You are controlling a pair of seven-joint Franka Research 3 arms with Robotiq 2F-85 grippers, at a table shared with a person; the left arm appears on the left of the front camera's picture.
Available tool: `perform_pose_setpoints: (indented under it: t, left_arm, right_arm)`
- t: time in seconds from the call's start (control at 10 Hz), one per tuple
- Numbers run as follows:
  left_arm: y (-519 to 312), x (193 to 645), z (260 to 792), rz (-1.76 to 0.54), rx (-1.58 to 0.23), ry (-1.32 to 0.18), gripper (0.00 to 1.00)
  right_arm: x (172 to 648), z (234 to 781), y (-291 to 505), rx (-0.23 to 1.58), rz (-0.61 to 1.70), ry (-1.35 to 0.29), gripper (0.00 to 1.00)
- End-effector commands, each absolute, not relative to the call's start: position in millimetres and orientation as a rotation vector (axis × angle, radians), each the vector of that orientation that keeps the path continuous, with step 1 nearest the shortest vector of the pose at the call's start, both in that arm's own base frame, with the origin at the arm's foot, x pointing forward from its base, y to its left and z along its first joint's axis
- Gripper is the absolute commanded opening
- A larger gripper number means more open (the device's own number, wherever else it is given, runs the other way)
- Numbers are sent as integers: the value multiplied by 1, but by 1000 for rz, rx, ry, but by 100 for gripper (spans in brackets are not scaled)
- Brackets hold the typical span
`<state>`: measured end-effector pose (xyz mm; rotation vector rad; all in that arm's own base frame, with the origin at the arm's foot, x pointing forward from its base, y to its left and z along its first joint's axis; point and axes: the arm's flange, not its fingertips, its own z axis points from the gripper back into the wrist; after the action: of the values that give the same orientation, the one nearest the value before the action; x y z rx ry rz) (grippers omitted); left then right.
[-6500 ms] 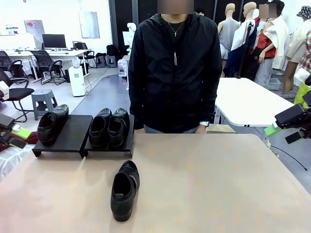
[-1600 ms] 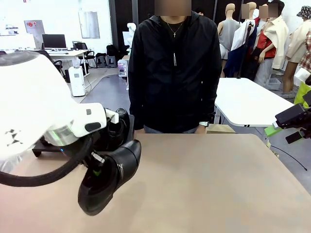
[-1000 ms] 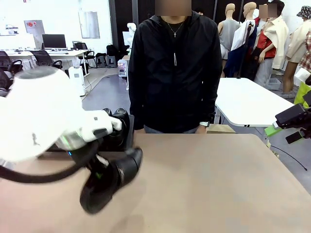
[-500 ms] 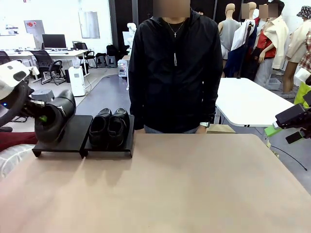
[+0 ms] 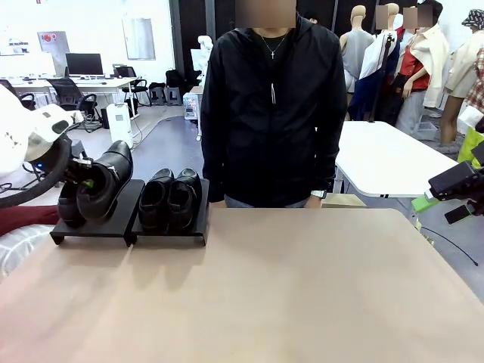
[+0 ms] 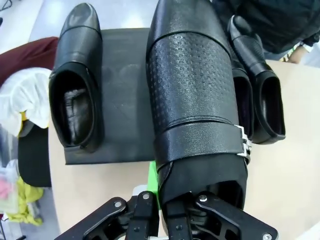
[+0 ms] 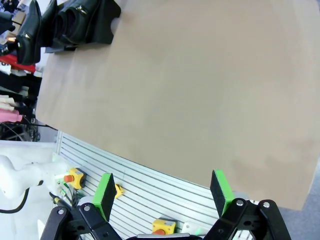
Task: Organize the shoes by placing them on the stand.
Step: Place the Shoe from the middle of the table onto the Shoes Stand.
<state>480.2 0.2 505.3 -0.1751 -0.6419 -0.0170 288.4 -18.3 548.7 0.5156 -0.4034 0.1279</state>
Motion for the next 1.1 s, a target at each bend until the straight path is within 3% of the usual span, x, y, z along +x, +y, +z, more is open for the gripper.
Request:
perform_pose_setpoints:
  t: [0.0, 0.1, 0.4, 1.0]
  left_arm:
    - [-2, 481, 506, -17, -182, -643, 0]
    - [-7, 493, 506, -113, -163, -613, 0]
    - [7, 567, 486, -58, -142, -648, 0]
    - [4, 615, 447, -21, -74, -589, 0]
  right_arm:
    - [287, 550, -18, 509, 106, -396, 100]
    - [287, 550, -18, 509, 106, -396, 100]
    - [287, 550, -18, 509, 106, -396, 100]
    - [287, 550, -18, 509, 106, -396, 100]
